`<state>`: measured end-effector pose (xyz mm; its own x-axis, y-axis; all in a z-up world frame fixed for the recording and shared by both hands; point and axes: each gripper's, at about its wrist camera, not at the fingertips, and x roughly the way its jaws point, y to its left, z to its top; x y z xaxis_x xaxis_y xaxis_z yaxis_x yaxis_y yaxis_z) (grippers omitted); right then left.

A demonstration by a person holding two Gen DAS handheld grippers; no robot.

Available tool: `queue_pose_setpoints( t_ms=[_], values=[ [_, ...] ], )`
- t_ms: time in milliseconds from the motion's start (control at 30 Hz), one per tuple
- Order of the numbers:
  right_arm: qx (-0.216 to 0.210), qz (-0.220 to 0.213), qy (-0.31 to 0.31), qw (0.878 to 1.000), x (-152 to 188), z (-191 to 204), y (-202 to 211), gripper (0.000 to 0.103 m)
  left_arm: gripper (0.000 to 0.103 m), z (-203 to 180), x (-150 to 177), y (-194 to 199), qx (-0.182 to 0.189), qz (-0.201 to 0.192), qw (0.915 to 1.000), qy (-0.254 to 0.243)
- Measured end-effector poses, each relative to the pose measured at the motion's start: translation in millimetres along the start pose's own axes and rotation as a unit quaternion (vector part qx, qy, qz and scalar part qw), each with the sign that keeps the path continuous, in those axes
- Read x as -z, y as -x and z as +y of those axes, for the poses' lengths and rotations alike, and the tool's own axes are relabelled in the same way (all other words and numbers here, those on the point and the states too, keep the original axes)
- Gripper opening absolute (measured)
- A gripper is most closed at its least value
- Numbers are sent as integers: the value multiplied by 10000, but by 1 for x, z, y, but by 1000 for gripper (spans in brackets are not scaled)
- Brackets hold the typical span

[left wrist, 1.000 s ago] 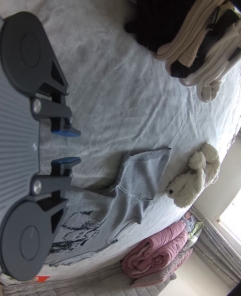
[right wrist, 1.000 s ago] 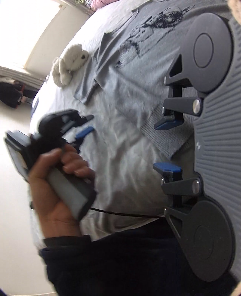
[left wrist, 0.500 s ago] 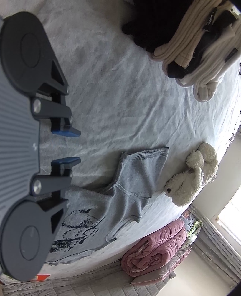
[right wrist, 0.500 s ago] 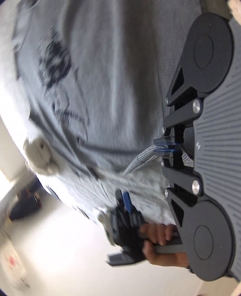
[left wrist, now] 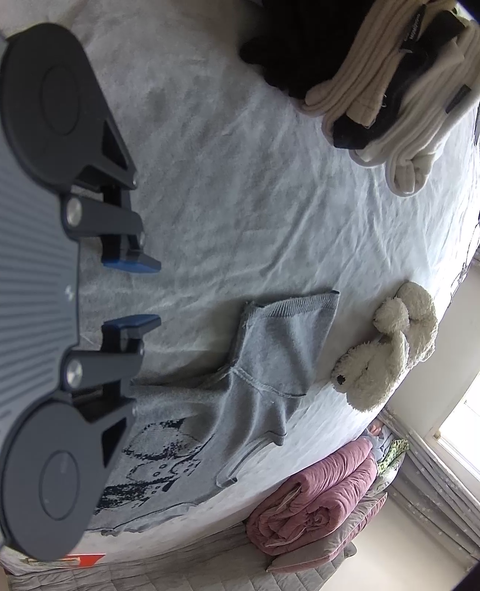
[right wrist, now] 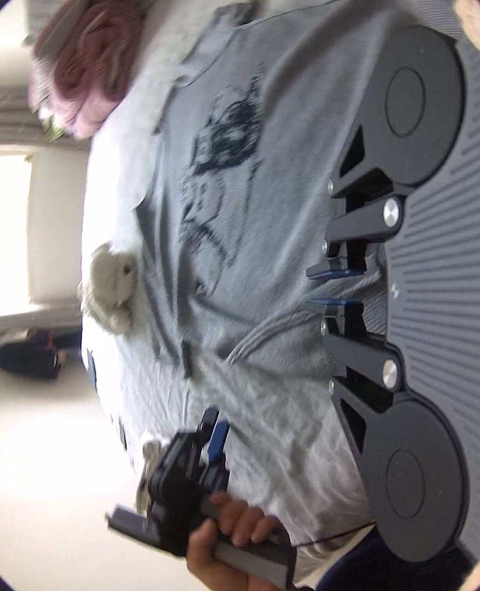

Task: Fold clothes

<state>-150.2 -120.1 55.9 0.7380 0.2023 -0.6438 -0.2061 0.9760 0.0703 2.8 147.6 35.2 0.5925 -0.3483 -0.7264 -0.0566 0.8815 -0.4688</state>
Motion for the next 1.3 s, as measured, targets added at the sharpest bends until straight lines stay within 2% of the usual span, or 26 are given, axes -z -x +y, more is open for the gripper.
queue_pose_setpoints(
  t_ms=[33, 67, 100, 200, 233, 300, 333, 367, 433, 533, 633, 767, 833, 900, 1067, 1167, 1267, 1300],
  values=[
    [-32, -25, 178, 9998, -1, 4, 0, 22, 25, 0, 0, 0, 12, -2, 10000, 6],
    [-64, -50, 356, 9993, -2, 8, 1, 36, 25, 0, 0, 1, 30, -3, 10000, 9],
    [-96, -75, 534, 9985, -3, 11, 1, 42, 25, -1, 0, 1, 48, -4, 10000, 11],
    [72, 134, 1067, 9942, 2, 21, -14, 45, 25, -1, 1, 1, 39, 5, 10000, 2],
    [96, 163, 1034, 9945, 2, 20, -16, 44, 25, 0, 0, 1, 41, 8, 10000, 16],
    [139, 214, 930, 9953, 3, 17, -19, 36, 25, 1, 0, 1, 52, 2, 10000, 37],
    [160, 240, 878, 9957, 4, 15, -20, 17, 25, 0, 0, 1, 55, -8, 10000, 31],
    [181, 266, 826, 9961, 4, 14, -22, 9, 25, 0, 0, 2, 57, -18, 10000, 24],
    [224, 317, 722, 9966, 5, 11, -25, 6, 25, 0, 0, 2, 59, -6, 10000, 11],
    [154, 152, 618, 9979, 0, 15, -11, 6, 25, 0, 0, 2, 76, -9, 10000, 25],
    [-293, -89, 541, 9981, -10, 34, 15, 6, 25, 1, -1, 1, 85, -14, 9999, 61],
    [-785, 122, 579, 9952, -9, 62, 11, 6, 25, 1, -2, 1, 18, -44, 10000, 56],
    [-1190, 55, 381, 9921, -10, 69, 12, 6, 29, 2, -3, 0, -7, -72, 10000, 35],
    [-1408, 51, 146, 9899, -15, 72, 12, 6, 29, 5, -5, -1, -7, -92, 9999, 106],
    [-1349, 292, 204, 9902, -10, 75, 1, 6, 33, 13, -19, -10, -18, -183, 9988, 460],
    [-1402, 461, 115, 9890, -2, 76, -9, 6, 37, 8, -30, -20, 8, -281, 9985, 462],
    [-1503, 566, 68, 9870, 2, 79, -15, 6, 45, 2, -44, -31, 22, -388, 9985, 375],
    [-1511, 601, 87, 9867, 3, 82, -16, 6, 51, 0, -50, -37, -34, -424, 9986, 299]
  ],
)
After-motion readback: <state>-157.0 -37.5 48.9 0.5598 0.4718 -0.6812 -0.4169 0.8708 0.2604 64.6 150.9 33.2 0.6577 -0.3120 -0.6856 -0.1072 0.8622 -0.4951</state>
